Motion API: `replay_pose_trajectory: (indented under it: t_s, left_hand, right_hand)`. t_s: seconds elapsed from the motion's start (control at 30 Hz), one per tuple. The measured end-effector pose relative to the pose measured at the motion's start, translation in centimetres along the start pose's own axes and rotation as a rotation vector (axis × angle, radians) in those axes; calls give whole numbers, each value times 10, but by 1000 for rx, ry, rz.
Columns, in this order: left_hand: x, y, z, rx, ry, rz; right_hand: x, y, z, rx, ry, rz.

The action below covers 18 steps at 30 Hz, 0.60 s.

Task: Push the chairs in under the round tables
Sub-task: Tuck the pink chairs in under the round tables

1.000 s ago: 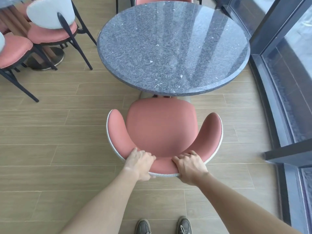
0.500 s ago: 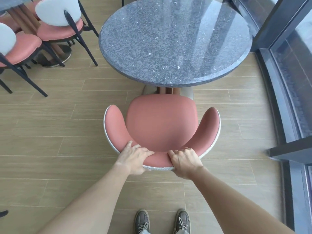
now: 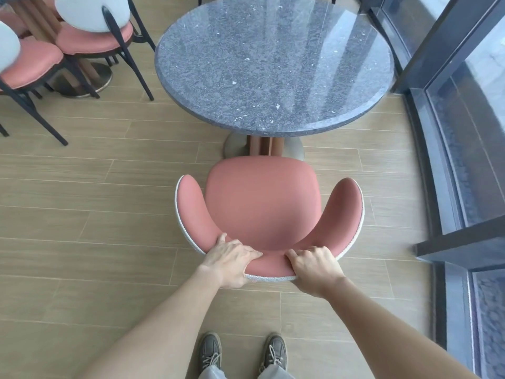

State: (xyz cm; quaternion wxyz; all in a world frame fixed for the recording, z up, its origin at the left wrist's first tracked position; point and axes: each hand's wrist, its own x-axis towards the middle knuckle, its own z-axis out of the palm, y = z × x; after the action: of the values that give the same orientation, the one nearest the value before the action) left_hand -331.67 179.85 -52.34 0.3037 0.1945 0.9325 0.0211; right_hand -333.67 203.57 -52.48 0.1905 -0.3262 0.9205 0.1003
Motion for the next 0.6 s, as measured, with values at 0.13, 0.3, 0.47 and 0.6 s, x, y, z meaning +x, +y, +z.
replay_pose_trajectory:
  t_s: [0.13, 0.3, 0.47, 0.6]
  left_hand:
    - [3, 3, -1, -5, -10, 11]
    - [2, 9, -4, -19, -21, 26]
    - [4, 13, -3, -18, 4, 50]
    - [5, 12, -1, -29, 62, 66]
  right_hand:
    - [-4, 2, 4, 9, -12, 17]
    - [-11, 2, 6, 21, -25, 47]
    - [-15, 5, 5, 2, -41, 54]
    - [-15, 8, 1, 83, 8, 63]
